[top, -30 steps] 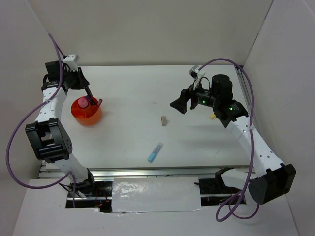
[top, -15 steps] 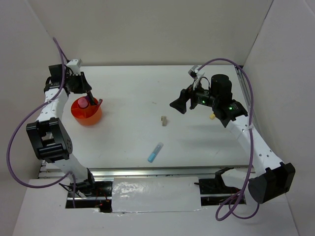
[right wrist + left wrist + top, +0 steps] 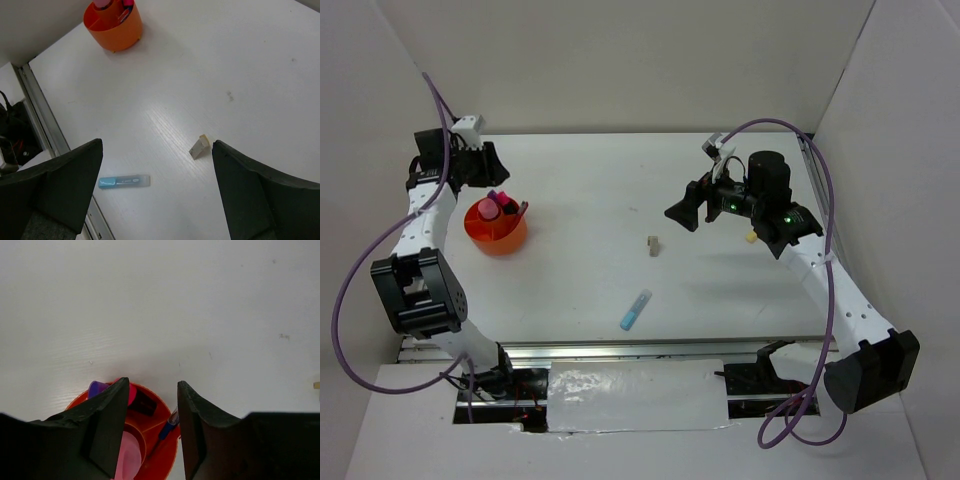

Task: Sort the stationery into containers
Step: Place the pen in the storage box, then pick up the pen from the center of the board.

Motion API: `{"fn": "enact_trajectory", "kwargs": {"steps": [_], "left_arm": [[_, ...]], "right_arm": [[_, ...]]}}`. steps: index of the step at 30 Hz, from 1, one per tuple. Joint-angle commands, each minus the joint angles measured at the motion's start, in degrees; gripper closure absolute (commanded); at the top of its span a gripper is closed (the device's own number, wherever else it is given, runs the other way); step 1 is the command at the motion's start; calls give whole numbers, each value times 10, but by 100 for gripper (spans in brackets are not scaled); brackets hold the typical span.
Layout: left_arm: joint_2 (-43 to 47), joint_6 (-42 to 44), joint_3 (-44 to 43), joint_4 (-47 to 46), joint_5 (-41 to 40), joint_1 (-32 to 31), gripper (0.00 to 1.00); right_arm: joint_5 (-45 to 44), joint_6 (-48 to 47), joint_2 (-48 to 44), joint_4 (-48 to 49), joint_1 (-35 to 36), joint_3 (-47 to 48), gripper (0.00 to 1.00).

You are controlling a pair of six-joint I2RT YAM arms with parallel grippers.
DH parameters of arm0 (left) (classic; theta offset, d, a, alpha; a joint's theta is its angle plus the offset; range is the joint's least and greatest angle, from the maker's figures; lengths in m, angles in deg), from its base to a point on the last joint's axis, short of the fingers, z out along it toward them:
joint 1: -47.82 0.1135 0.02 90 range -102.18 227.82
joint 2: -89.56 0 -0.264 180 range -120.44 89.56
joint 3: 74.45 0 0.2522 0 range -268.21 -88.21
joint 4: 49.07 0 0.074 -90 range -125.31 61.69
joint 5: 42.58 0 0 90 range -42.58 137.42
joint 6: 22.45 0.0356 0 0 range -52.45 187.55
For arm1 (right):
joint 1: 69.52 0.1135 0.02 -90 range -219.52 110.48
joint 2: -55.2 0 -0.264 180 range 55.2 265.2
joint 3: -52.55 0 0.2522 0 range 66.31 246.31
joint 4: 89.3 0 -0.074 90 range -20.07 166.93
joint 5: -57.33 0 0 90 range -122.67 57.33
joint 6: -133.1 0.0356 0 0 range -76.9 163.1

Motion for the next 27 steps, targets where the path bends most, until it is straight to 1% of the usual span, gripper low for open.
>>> {"fn": "enact_trajectory", "kwargs": {"steps": [1,2,3,4,5,6,7,9,10,11,12,13,14,15,16,17,18,19,20,22,23,24,26,27], "left_arm": [[80,4,9,-60,50,2,45],[97,4,28,-73,61,2,45],[132,13,37,-82,78,-4,46],[149,21,50,-82,82,-22,46],[180,48,53,-70,80,-34,47],[195,62,61,-34,66,-54,47],[209,75,67,-18,55,-97,47],[256,91,103,7,27,-148,47],[283,89,119,24,-8,-206,47],[294,72,137,28,-27,-233,50],[306,60,177,28,-47,-261,50],[318,46,192,32,-79,-315,50],[321,26,208,37,-88,-340,50],[322,13,235,41,-102,-395,50],[319,-9,246,44,-124,-425,48],[318,-10,258,44,-124,-453,48],[318,-38,289,42,-110,-482,46],[320,-64,307,21,-72,-483,33],[319,-78,325,12,-28,-483,19],[317,-96,361,-3,-8,-501,17],[318,-102,370,-20,-18,-511,16],[319,-105,387,-24,-30,-535,16],[307,-110,398,-27,-58,-556,16],[298,-112,397,-23,-85,-570,16]], "right_arm": [[-5,-6,-8,14,2,8,4],[-7,-4,-8,12,1,6,4],[-10,-2,-11,9,0,5,4],[-11,7,-13,7,-2,2,4],[-12,11,-13,-1,-6,0,4],[-15,13,-11,-8,-12,-2,5],[-17,13,-11,-16,-14,-9,5],[-24,36,-13,-35,-23,-17,6],[-24,48,-14,-39,-35,-29,6],[-23,55,-17,-44,-44,-35,6],[-23,61,-21,-44,-51,-49,7],[-22,70,-29,-43,-68,-55,7],[-21,71,-32,-45,-75,-60,7],[-19,68,-36,-48,-82,-67,7],[-18,59,-45,-59,-95,-68,7],[-17,47,-47,-69,-99,-68,7],[-16,30,-51,-80,-101,-66,8],[-24,-27,-56,-113,-103,-62,8],[-36,-42,-60,-122,-103,-61,9],[-52,-74,-75,-132,-109,-72,9],[-57,-86,-79,-143,-118,-75,9],[-59,-100,-85,-146,-123,-82,9],[-58,-110,-95,-154,-134,-86,9],[-59,-113,-97,-155,-137,-88,9]]}}
